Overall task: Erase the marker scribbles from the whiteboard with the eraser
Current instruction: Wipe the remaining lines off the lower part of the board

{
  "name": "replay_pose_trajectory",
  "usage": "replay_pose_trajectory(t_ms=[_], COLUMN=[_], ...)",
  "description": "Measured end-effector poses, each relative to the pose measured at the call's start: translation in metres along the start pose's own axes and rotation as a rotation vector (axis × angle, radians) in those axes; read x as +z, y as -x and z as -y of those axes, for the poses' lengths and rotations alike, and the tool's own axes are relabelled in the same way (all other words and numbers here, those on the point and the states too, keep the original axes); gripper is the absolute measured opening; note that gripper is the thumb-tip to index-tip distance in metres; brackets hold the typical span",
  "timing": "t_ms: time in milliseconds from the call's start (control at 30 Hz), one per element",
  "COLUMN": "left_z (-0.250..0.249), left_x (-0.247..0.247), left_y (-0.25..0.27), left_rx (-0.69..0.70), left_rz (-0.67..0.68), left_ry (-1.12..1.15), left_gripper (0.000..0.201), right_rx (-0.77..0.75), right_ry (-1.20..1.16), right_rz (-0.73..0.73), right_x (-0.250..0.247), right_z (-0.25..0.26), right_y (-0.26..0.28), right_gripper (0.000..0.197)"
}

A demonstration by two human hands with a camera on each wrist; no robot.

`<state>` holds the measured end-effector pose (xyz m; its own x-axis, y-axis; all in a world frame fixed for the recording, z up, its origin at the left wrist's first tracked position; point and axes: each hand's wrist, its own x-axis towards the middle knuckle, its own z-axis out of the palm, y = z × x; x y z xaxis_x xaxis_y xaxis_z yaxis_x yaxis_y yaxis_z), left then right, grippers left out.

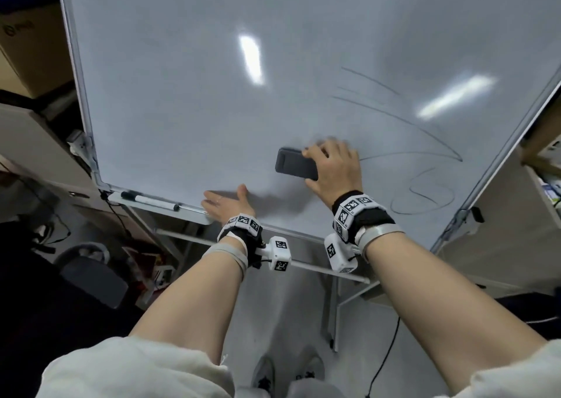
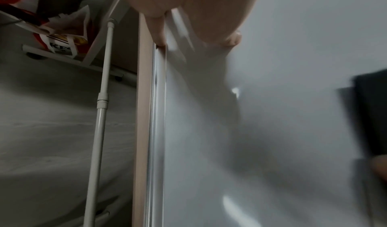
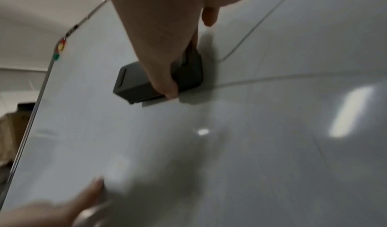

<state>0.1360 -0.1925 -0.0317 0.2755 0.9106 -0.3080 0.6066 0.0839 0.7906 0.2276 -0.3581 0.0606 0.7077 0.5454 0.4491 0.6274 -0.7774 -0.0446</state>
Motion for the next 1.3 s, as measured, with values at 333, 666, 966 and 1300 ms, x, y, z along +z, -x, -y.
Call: replay_pose_trajectory(t_ms=[333,666,966,1300], left_z=[-0.001,0.019,0.007,0.019], left_x=[0.022,0.055,0.083,0.108], left_y=[0.008,0.068,0.113,0.115], left_rx=[-0.027,0.016,-0.040,0.000], left_rz=[-0.053,0.042,0.125,0.036], left_ry=[0.098,0.084,0.046,0.159], left_gripper=[0.083,0.092,0.103,0.097], right_rx=[0.166,-0.078,0.120,-0.140], right_ry=[-0.016,-0.011,-0.059,-0.035], right_rz=[-0.158,0.190,-0.185,0.152], right_x=[-0.027,0.016,-0.055,0.007], right_z=[-0.030,-0.057,-0.117,-0.123], right_y=[-0.028,0.058,-0.003,0.073], right_gripper=[0.053,0.058,0.054,0.058])
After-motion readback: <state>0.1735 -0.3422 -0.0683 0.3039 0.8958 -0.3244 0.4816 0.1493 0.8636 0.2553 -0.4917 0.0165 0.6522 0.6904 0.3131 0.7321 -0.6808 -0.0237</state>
